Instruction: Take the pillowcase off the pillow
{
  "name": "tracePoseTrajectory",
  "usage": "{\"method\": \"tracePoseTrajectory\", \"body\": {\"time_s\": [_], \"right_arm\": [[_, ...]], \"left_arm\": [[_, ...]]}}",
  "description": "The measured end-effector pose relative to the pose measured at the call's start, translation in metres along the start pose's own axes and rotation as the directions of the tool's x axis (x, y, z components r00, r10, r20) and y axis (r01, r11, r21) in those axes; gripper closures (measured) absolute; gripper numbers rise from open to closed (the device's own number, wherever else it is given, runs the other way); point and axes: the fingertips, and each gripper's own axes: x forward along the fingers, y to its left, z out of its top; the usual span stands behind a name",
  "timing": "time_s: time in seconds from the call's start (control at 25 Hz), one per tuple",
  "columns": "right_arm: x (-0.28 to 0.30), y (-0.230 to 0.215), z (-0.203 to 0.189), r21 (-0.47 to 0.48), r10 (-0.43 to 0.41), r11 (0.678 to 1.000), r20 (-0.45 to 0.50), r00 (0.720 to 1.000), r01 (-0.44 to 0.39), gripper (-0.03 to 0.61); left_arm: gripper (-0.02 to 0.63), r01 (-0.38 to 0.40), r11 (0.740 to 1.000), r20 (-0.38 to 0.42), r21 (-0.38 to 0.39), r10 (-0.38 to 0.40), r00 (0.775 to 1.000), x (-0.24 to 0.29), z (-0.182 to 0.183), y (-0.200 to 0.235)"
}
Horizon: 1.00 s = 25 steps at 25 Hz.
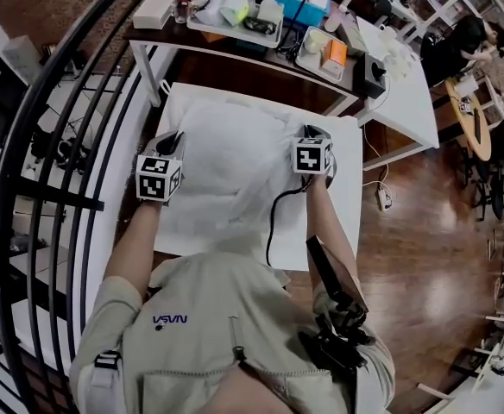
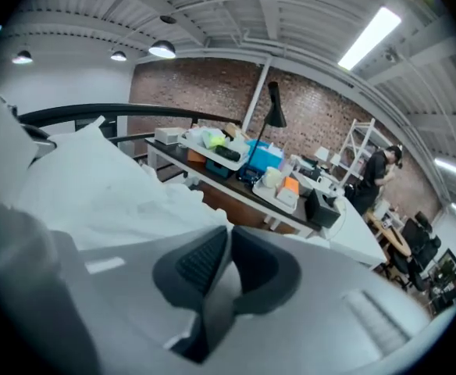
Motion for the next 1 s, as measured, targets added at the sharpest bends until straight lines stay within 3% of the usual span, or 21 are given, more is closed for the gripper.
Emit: {"method": "tracePoseTrajectory", "body": {"time_s": [0.16, 0.32, 0.52, 0.68, 0.84, 1.0], "right_arm": [[-0.007, 0.01, 0.012, 0.076, 0.078, 0.993, 0.112, 0.991, -0.087, 0.497], [-0.035, 0.014, 0.028, 0.183, 0.099, 0.972, 0.243, 0.965, -0.146, 0.486], [-0.085, 0.054, 0.023, 0.232, 0.118, 0.952, 0.32, 0.94, -0.199, 0.486], [-0.123, 0.098, -0.001, 0.247, 0.131, 0.945, 0.317, 0.94, -0.215, 0.486], [-0.151, 0.145, -0.045, 0.276, 0.133, 0.94, 0.245, 0.96, -0.2, 0.459], [-0.163, 0.174, -0.085, 0.296, 0.127, 0.94, 0.155, 0.98, -0.169, 0.446]], "left_arm": [[0.564, 0.021, 0.998, 0.009, 0.063, -0.022, 1.0, 0.004, 0.003, -0.006], [0.449, 0.04, 0.994, 0.031, 0.105, -0.043, 0.999, 0.0, 0.012, -0.008], [0.443, 0.047, 0.996, 0.063, 0.076, -0.052, 0.997, -0.027, 0.007, -0.015], [0.422, 0.114, 0.989, 0.035, 0.1, -0.118, 0.992, -0.055, -0.018, -0.051], [0.4, 0.199, 0.973, -0.025, 0.117, -0.197, 0.98, -0.078, -0.051, -0.091], [0.323, 0.234, 0.966, -0.085, 0.108, -0.226, 0.97, -0.093, -0.078, -0.106]]}}
